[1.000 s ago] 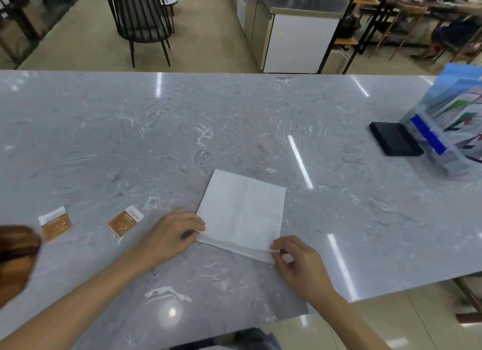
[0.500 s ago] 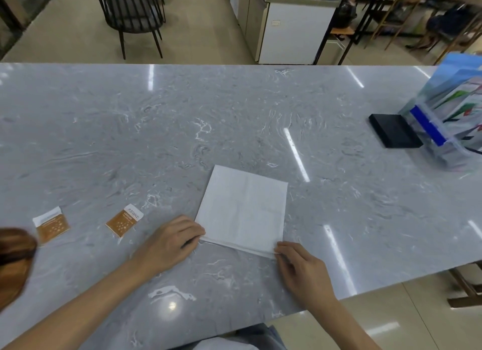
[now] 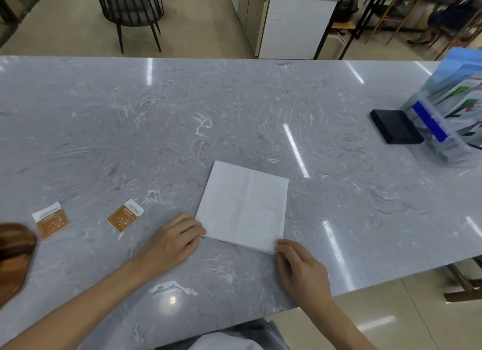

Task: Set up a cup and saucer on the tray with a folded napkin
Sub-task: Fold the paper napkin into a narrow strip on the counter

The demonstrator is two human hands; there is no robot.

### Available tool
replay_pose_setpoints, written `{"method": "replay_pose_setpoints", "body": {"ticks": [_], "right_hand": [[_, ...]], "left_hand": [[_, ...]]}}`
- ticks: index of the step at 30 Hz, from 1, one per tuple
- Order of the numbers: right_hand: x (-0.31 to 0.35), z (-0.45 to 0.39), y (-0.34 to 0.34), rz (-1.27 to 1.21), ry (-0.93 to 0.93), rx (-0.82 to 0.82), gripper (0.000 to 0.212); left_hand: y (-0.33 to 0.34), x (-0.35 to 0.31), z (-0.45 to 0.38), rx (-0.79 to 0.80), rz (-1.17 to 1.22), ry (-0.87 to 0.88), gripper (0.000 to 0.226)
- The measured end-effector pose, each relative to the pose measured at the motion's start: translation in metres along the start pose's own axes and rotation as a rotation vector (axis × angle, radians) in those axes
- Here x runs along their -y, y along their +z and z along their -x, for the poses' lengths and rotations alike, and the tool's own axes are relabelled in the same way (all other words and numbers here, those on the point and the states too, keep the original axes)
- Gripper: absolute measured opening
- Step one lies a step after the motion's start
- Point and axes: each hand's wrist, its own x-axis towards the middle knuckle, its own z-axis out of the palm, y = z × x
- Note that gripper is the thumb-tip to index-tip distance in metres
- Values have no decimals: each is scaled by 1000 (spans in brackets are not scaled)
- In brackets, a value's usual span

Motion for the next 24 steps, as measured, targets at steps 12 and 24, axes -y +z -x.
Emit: {"method": "replay_pose_setpoints", "body": {"ticks": [12,24], "right_hand": [[34,-120,19,3,4,1,42],[-26,-144,45,113,239,280,63]], "left_hand": [[25,-5,-125,133,-125,-162,42],[65,32,-138,350,-315,-407,69]]}}
